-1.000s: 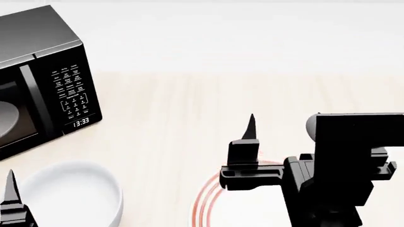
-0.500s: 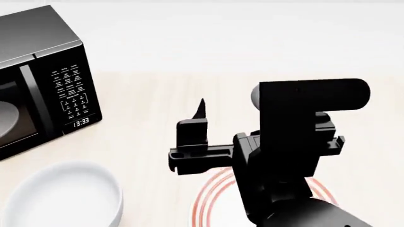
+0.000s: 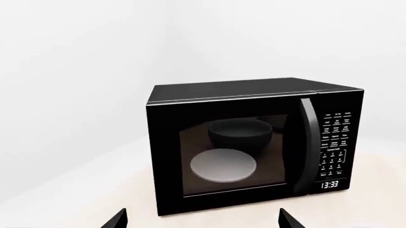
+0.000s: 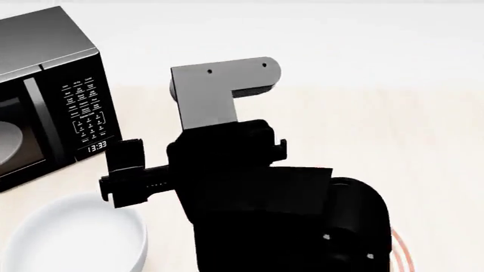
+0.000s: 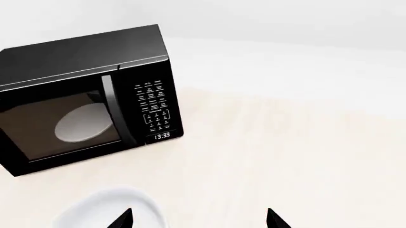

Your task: Put the white bowl to the right of the plate.

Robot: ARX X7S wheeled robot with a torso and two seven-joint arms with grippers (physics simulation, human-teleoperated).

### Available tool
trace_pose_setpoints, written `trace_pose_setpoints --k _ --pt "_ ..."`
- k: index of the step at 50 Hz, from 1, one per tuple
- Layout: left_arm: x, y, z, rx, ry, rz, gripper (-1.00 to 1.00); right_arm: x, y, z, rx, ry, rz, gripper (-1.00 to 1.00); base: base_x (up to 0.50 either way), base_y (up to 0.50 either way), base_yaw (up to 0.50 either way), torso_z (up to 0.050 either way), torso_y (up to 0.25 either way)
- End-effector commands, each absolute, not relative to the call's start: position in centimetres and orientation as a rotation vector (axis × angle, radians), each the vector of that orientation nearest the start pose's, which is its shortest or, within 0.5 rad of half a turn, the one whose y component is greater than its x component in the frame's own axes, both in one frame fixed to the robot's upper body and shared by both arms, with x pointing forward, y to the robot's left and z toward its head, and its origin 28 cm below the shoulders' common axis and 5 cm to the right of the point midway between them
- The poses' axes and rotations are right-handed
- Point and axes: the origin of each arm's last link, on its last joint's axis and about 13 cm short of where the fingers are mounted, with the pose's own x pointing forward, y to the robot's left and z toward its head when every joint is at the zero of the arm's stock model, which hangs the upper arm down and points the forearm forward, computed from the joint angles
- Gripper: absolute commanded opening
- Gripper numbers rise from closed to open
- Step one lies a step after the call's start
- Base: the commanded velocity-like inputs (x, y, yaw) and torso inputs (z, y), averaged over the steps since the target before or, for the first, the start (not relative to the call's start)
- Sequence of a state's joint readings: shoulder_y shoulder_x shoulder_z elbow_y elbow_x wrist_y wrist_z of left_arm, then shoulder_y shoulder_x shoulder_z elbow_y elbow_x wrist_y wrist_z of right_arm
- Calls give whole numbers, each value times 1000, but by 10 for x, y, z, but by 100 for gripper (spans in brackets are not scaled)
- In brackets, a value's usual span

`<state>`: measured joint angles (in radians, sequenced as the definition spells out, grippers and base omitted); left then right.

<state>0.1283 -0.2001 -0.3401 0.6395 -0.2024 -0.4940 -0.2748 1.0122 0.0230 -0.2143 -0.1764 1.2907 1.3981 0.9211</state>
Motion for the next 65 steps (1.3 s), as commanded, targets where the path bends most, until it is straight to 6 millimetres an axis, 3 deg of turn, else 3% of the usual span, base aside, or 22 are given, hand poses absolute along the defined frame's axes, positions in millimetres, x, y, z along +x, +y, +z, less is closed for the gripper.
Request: trace_pose_setpoints --k 1,22,30,43,65 --pt "161 294 107 60 -83 494 100 298 21 246 23 590 345 100 0 0 0 0 0" --pt "160 294 105 59 -89 484 100 299 43 238 134 738 310 100 0 0 0 0 0" --pt "159 293 105 60 -92 479 100 300 52 230 252 816 259 100 0 0 0 0 0" --pt "157 293 106 62 -97 477 100 313 63 215 215 910 101 100 0 0 0 0 0" --pt "154 291 108 69 -111 462 100 319 71 188 179 1012 186 100 0 0 0 0 0"
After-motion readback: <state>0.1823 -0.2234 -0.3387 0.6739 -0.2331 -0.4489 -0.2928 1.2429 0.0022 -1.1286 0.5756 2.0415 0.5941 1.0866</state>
